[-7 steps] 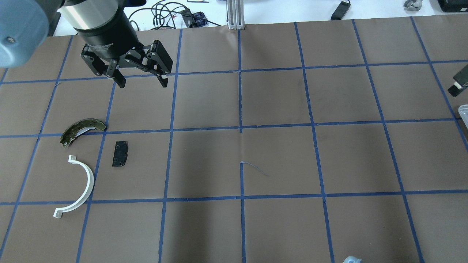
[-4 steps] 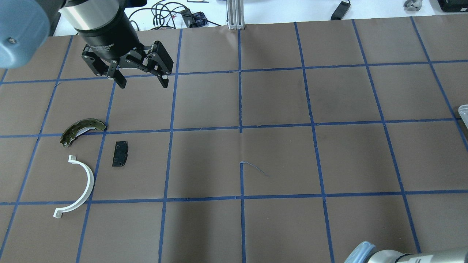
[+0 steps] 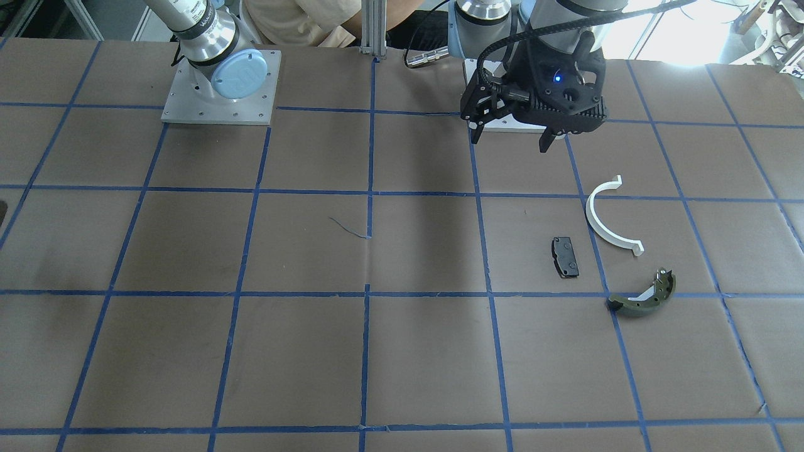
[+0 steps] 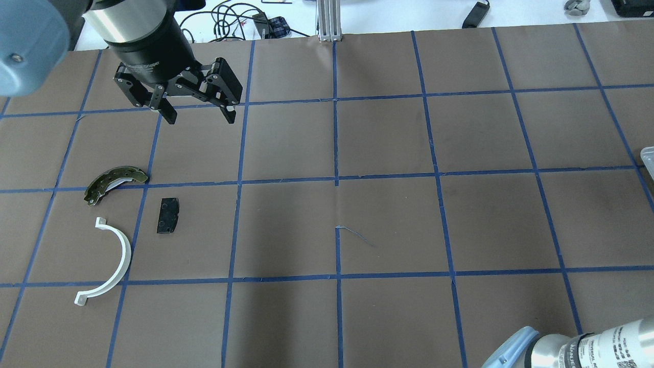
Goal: Place bearing gear from tray to pile
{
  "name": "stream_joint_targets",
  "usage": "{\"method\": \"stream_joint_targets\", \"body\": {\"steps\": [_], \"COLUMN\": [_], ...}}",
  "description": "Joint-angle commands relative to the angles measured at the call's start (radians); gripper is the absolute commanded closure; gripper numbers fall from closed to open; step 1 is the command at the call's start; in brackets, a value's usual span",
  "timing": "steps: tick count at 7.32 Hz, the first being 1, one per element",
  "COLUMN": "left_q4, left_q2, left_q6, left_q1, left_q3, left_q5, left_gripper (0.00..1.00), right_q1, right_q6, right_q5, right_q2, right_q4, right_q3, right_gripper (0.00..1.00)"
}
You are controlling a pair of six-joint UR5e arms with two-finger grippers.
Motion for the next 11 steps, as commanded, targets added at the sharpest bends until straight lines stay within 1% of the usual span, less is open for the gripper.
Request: {"method": "stream_joint_targets", "body": {"steps": [1,2,3,4,5,7,8,9,10,11], "left_q4": [0.0,0.0,0.0,0.0,0.0,-0.002,-0.002,-0.005,-0.005,-0.003], "left_q2": [-0.001,-0.001,0.001,0.001,0.001,-0.002,-0.001,0.005,0.001,0.001], "left_q6": [0.0,0.0,0.0,0.0,0.0,0.0,0.0,0.0,0.0,0.0], "left_q1": [0.0,0.001,0.0,0.0,0.0,0.001,0.001,0.003,0.009,0.011], "left_q3": [0.0,0.0,0.0,0.0,0.0,0.014,0.011,0.014,0.014,0.012], "left_q5": [-0.001,-0.001,0.001,-0.001,-0.001,0.001,0.002,0.004,0.004,-0.004], "left_gripper": [0.0,0.0,0.0,0.0,0.0,0.0,0.0,0.0,0.0,0.0], "right_q1": [-0.024,-0.037,-0.052,-0.06,-0.066,-0.093,-0.095,-0.095,-0.095,-0.095], "right_q6": [-0.016,-0.045,-0.052,-0.052,-0.07,-0.087,-0.098,-0.098,-0.099,-0.099], "right_q5": [-0.012,-0.005,0.03,0.036,0.036,0.036,0.036,0.036,0.036,0.036], "right_q2": [0.089,0.114,0.132,0.143,0.162,0.194,0.197,0.205,0.211,0.211], "right_q4": [-0.244,-0.276,-0.278,-0.275,-0.277,-0.278,-0.284,-0.288,-0.303,-0.304], "right_q3": [0.07,0.084,0.084,0.09,0.091,0.087,0.088,0.088,0.088,0.087], "right_gripper": [0.0,0.0,0.0,0.02,0.07,0.08,0.11,0.27,0.46,0.47]}}
